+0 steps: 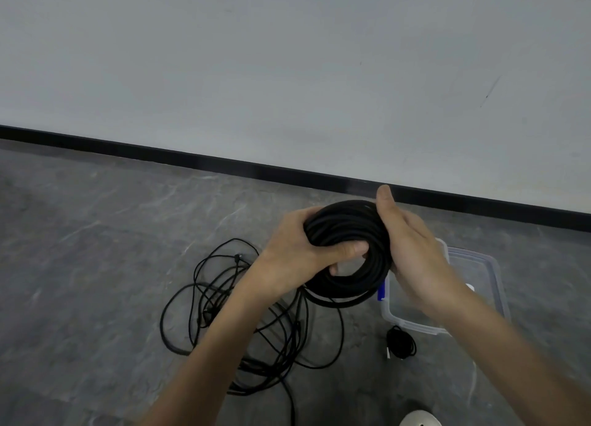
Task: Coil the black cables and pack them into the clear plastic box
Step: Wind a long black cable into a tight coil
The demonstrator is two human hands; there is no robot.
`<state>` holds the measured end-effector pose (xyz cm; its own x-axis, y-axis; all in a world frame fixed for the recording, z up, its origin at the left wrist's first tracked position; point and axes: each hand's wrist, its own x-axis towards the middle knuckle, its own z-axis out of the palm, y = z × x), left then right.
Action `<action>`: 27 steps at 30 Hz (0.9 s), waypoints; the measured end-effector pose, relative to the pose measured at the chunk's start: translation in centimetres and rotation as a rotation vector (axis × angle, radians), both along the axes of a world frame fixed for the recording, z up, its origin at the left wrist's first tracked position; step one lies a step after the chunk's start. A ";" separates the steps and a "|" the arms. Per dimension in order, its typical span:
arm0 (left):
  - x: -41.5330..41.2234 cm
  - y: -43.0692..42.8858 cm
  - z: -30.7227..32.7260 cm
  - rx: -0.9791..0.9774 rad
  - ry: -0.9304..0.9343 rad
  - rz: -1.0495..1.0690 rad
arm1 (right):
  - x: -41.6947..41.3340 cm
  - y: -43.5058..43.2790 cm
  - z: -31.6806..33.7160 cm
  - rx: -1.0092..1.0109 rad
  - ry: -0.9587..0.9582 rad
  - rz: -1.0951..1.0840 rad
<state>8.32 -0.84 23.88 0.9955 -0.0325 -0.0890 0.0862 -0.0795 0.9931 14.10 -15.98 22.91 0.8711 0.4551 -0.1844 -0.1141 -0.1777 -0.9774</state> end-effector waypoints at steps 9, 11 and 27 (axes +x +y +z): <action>-0.1 0.7 0.5 -0.035 -0.086 0.039 | 1.0 -1.8 1.7 0.172 0.020 0.202; -0.2 0.9 0.5 -0.004 -0.086 0.034 | 1.3 -2.1 1.7 0.028 -0.183 0.217; 0.3 0.5 -0.8 0.256 0.003 0.050 | -1.1 -1.0 3.1 -0.110 -0.446 0.313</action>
